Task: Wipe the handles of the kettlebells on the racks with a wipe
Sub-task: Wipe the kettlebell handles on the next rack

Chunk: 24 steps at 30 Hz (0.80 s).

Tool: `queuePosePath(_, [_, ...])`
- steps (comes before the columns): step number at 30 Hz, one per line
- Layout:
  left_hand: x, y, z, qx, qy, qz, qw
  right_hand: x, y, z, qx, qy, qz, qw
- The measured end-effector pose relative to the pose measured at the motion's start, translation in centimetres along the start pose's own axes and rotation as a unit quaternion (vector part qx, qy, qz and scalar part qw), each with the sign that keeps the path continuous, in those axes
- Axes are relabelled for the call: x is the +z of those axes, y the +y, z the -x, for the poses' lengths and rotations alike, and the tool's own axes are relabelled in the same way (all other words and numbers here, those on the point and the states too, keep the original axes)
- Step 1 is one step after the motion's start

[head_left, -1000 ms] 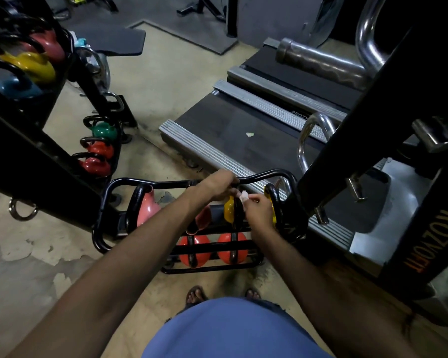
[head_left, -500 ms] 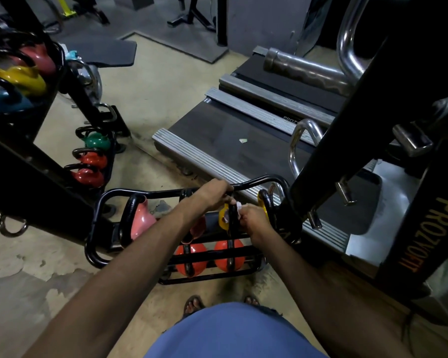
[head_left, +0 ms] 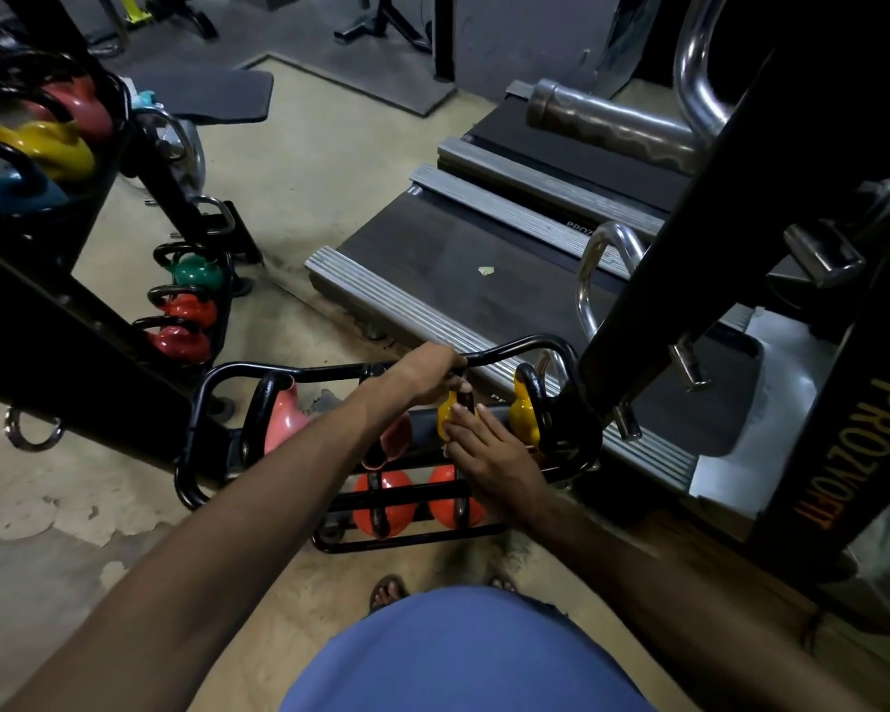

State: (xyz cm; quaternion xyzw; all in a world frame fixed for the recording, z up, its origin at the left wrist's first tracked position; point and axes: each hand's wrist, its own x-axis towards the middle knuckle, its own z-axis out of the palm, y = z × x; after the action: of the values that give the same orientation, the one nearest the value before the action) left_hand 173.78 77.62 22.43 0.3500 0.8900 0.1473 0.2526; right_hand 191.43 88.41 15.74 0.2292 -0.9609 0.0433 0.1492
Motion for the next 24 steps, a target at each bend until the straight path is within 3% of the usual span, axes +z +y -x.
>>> queuePosePath(4, [0.0, 0.2, -0.3, -0.001, -0.016, 0.004, 1.0, -0.8, -0.2, -2.9, -0.095, -0.153, 0.156, 0.971])
queuePosePath(7, [-0.1, -0.1, -0.4, -0.008, -0.023, 0.001, 1.0, -2.3, -1.0, -3.9, -0.146, -0.22, 0.225, 0.938])
queuePosePath(9, [-0.2, -0.1, -0.4, -0.006, -0.023, 0.011, 1.0, -2.4, -0.8, -3.6, -0.17, -0.218, 0.233, 0.932])
queuePosePath(13, [-0.3, 0.2, -0.4, -0.005, -0.01, -0.019, 1.0, -2.2, 1.1, -0.9, -0.17, -0.079, 0.126, 0.974])
queuePosePath(16, [0.0, -0.2, -0.4, -0.003, 0.001, -0.007, 1.0, -1.5, 1.6, 0.9, -0.054, 0.014, -0.042, 0.998])
queuePosePath(19, [0.2, -0.2, -0.4, -0.004, 0.008, -0.004, 1.0, -0.8, -0.1, 1.6, 0.155, 0.045, -0.175, 0.971])
queuePosePath(22, [0.3, -0.2, -0.3, -0.013, 0.013, 0.003, 1.0, -0.1, -1.0, 0.9, 0.384, 0.109, -0.349, 0.848])
queuePosePath(24, [0.5, -0.3, -0.3, -0.016, 0.017, 0.011, 1.0, 0.0, -0.2, -0.5, 0.479, 0.109, -0.443, 0.75])
